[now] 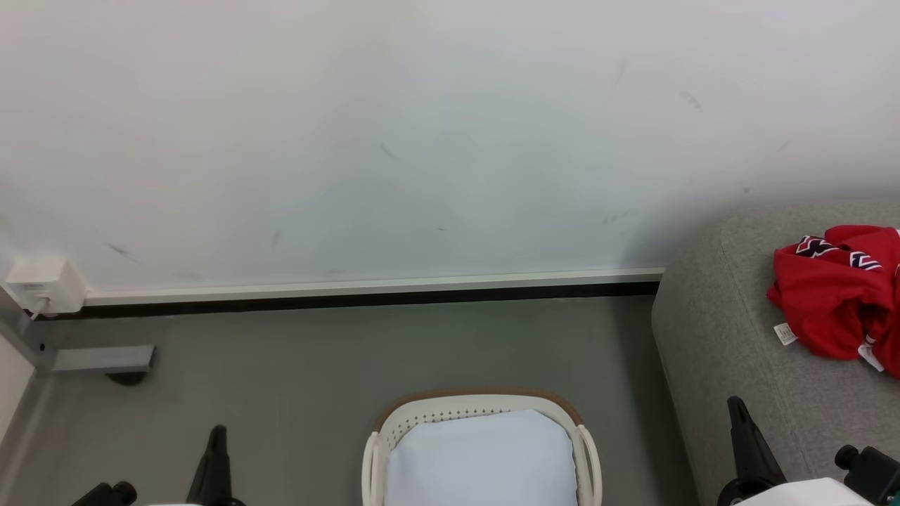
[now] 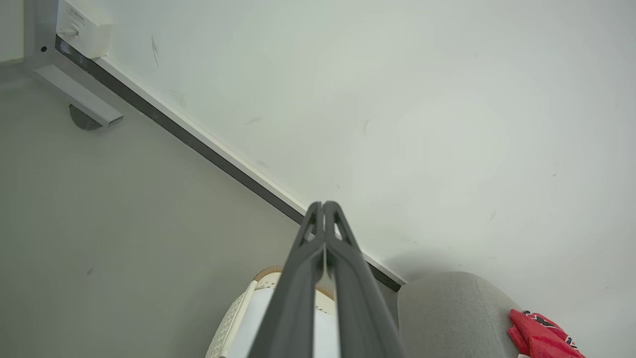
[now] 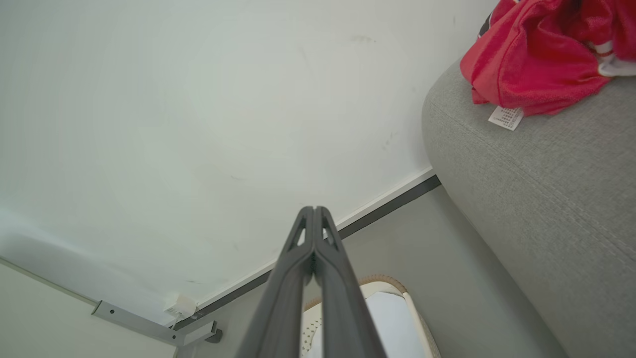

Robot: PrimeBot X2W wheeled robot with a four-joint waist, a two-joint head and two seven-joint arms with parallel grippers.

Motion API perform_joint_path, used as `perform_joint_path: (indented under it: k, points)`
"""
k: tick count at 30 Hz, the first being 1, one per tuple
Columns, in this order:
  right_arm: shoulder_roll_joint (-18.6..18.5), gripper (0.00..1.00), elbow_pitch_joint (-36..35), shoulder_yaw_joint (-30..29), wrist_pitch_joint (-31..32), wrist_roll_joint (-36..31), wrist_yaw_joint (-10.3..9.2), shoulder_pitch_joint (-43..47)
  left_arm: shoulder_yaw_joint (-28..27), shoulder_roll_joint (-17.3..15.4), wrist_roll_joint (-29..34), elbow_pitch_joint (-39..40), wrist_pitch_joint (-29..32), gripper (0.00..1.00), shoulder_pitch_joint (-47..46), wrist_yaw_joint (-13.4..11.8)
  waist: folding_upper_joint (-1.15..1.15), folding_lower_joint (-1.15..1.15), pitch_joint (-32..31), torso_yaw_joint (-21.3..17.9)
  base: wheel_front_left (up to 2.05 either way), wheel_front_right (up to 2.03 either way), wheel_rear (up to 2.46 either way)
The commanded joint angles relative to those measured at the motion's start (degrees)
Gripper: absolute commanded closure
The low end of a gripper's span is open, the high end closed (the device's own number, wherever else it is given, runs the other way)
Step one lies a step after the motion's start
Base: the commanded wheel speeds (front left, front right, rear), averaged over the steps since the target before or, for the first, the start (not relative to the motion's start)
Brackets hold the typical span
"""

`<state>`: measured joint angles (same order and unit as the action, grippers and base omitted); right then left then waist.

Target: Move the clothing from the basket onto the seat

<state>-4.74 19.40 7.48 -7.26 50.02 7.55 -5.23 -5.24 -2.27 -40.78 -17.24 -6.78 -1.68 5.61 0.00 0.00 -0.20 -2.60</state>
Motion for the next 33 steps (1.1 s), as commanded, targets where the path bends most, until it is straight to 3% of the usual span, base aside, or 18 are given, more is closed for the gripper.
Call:
perform_joint_path:
  k: [1,33]
  points:
    - [0.04,1.0,-1.1,-0.73,0.44,2.1,-0.03,-1.21,-0.29,-0.47,-2.45,1.05,0.62,1.0,-1.42,0.35,0.0,0.0,0.01,0.05,0.0,0.0,0.0]
    - [0.21,1.0,-2.97,-5.96,5.81,20.97,-0.06,-1.45,-0.86,-0.64,-24.65,2.23,6.42,1.0,-3.23,0.93,0.0,0.0,0.07,0.95,0.0,0.0,0.0]
